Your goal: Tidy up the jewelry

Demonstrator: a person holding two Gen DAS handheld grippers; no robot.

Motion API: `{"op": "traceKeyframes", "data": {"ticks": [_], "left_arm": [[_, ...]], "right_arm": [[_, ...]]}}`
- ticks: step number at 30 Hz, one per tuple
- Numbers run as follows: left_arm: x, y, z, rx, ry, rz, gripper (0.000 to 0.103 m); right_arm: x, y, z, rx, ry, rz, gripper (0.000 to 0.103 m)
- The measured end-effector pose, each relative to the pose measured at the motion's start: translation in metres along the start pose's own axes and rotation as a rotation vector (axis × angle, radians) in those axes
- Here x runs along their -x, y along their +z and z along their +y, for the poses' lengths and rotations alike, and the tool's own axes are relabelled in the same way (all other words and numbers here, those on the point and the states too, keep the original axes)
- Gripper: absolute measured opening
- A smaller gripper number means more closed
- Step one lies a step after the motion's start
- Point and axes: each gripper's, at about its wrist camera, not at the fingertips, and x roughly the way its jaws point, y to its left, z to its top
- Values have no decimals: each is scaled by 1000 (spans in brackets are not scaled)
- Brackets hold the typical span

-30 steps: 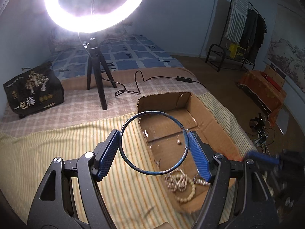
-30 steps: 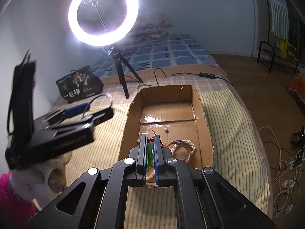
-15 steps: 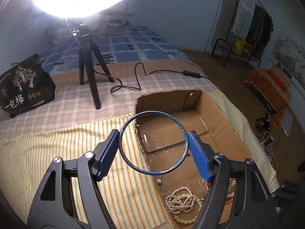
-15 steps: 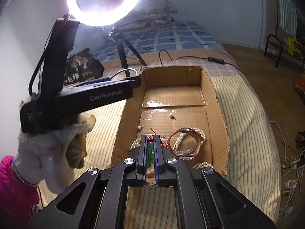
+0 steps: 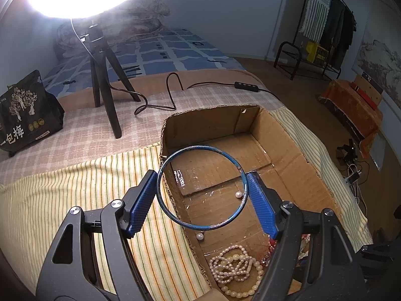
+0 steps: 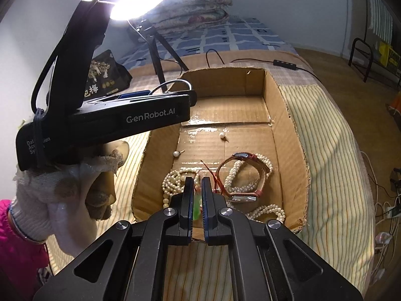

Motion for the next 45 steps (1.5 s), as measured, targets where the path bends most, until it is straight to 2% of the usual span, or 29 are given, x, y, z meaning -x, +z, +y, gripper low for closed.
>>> {"op": "traceKeyframes", "data": {"ticks": [4,6,9,10,13,17,21,29,43,45], "left_arm": [[1,1,1,4,3,-1,75],[1,1,3,16,3,1,75],[2,2,5,28,0,-5,76],[3,3,6,31,1,-6,76],[4,3,8,40,0,-5,80],[5,3,8,35,0,-6,81],[11,4,6,22,-3,-15,81],[27,4,6,20,-9,-41,81],[85,1,23,26,-3,-118,81],[96,-1,27,27,-2,-132,81]], "right_arm": [[-1,0,0,0,-10,4,5],[-2,1,0,-2,-16,7,9],[0,0,1,1,-31,-4,41],[1,-1,1,4,-36,-11,43],[2,0,1,5,-41,-11,43],[1,0,2,7,-54,-7,44],[2,0,2,5,-67,-10,52],[9,0,7,22,-95,-29,52],[36,1,20,29,-137,-89,54],[44,1,23,35,-155,-111,62]]}}
